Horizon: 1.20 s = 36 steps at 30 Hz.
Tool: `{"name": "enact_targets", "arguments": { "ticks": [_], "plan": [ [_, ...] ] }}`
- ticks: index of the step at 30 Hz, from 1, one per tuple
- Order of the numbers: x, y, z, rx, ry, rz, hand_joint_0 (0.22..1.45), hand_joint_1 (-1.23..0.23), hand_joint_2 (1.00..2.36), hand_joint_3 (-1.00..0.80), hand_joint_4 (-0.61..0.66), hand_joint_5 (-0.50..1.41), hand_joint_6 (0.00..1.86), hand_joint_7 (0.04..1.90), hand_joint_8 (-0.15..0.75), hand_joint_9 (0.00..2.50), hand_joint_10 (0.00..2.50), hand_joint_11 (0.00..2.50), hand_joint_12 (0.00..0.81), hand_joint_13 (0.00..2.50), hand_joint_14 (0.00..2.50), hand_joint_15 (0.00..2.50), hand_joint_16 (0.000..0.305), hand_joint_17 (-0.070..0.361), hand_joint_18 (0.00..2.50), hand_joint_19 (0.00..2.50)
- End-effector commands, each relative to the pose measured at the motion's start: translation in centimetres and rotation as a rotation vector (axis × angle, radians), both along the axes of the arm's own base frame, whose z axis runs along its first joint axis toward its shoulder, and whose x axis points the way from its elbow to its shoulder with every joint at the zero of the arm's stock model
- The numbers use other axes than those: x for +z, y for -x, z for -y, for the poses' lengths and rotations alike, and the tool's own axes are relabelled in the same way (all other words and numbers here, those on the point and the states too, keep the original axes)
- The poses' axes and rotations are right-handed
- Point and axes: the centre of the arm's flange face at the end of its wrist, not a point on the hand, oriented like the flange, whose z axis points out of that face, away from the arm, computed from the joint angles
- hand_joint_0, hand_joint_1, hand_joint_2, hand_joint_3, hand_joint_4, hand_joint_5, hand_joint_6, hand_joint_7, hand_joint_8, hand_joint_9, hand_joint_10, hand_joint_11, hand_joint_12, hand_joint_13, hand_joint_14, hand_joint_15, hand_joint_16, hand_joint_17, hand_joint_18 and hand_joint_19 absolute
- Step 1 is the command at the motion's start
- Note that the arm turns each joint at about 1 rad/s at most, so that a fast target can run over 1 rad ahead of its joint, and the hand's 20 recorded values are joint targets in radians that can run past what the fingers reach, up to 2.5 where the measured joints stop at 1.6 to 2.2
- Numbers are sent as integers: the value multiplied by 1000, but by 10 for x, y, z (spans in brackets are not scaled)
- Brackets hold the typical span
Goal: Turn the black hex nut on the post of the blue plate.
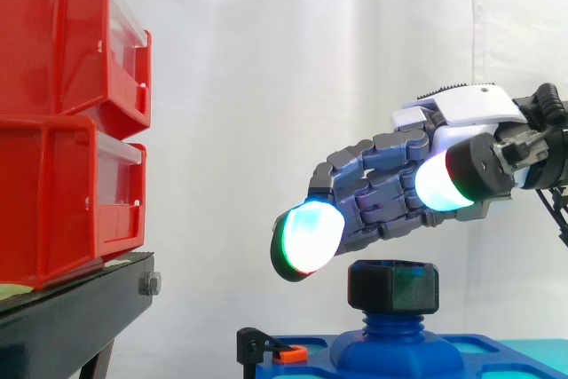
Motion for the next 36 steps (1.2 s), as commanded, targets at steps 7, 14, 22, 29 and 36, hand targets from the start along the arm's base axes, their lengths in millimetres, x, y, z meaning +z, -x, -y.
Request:
{"name": "enact_targets", "arguments": {
  "ticks": [7, 14, 22, 29, 36],
  "plan": [
    [-10, 3, -6, 0, -8, -25, 339, -555, 1000, -500, 156, -271, 503, 849, 251, 0, 0, 0, 398, 0, 0, 0, 57, 129, 0, 0],
    [-10, 3, -6, -4, -17, -24, 348, -485, 1000, -500, 189, -256, 503, 930, 255, 0, 0, 0, 394, 0, 0, 0, 56, 127, 0, 0],
    [-11, 5, -2, -8, -17, -30, 357, -459, 1000, -500, 199, -250, 503, 953, 258, 0, 1, 0, 391, 0, 0, 0, 55, 124, 0, 0],
    [-11, 7, 6, -8, -17, -33, 363, -453, 1000, -500, 204, -247, 503, 962, 259, 0, 1, 0, 387, 0, 0, 0, 54, 121, 0, 0],
    [-11, 12, 20, 0, -18, -32, 367, -450, 1000, -500, 204, -247, 503, 961, 258, 0, 0, 0, 385, 0, 0, 0, 54, 120, 0, 0]
  ]
}}
